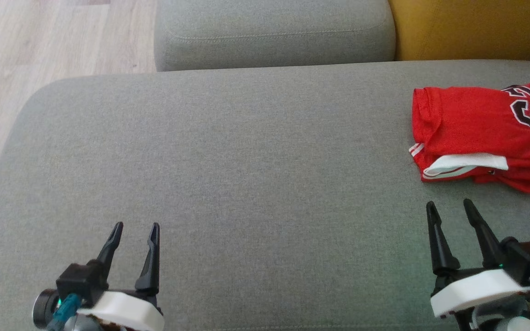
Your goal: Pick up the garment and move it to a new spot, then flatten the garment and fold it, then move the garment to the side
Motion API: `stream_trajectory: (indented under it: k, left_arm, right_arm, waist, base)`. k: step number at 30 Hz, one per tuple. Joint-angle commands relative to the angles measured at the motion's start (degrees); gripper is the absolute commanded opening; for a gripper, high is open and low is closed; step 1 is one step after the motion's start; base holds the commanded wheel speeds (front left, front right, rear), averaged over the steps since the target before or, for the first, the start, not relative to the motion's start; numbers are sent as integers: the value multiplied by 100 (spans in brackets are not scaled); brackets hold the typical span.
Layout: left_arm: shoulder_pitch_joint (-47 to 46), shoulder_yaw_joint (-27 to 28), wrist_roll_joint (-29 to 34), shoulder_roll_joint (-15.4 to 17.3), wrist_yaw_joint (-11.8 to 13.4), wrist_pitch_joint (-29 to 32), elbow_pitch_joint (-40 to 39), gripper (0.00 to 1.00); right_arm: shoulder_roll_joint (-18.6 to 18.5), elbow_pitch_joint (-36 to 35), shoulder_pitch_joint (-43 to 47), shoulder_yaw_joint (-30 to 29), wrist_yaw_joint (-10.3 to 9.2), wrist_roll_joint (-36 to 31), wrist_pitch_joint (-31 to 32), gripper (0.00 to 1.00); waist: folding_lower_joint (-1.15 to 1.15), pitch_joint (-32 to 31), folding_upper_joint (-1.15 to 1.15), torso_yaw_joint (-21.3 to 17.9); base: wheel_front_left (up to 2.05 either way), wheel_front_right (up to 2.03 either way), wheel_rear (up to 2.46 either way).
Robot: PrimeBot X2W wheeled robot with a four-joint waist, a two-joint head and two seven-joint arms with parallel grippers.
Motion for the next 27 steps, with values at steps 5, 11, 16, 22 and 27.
stream_trajectory:
  k: [5,11,16,22,27]
  left_arm:
    - [-312,182,-53,136,58,-51,-200,100]
    - [-329,181,-61,159,67,-68,-193,100]
    - [-336,167,-64,175,73,-79,-184,100]
    - [96,-21,-115,-52,28,-4,322,0]
    - [59,40,-370,-71,-10,50,332,0]
  right_arm:
    - [-29,-226,-126,155,-4,-50,-1,100]
    - [-27,-195,-127,152,-4,-40,-16,100]
    - [-26,-192,-124,156,-4,-35,-21,100]
    - [5,354,28,18,0,85,-5,0]
    - [-15,388,-13,18,0,376,-1,0]
  waist:
    - [0,22,0,8]
    - [0,28,0,14]
    - [0,31,0,12]
    - [0,34,0,9]
    - [0,35,0,1]
  base:
    - [0,0,0]
    - [0,0,0]
    - [0,0,0]
    - [0,0,0]
    - [0,0,0]
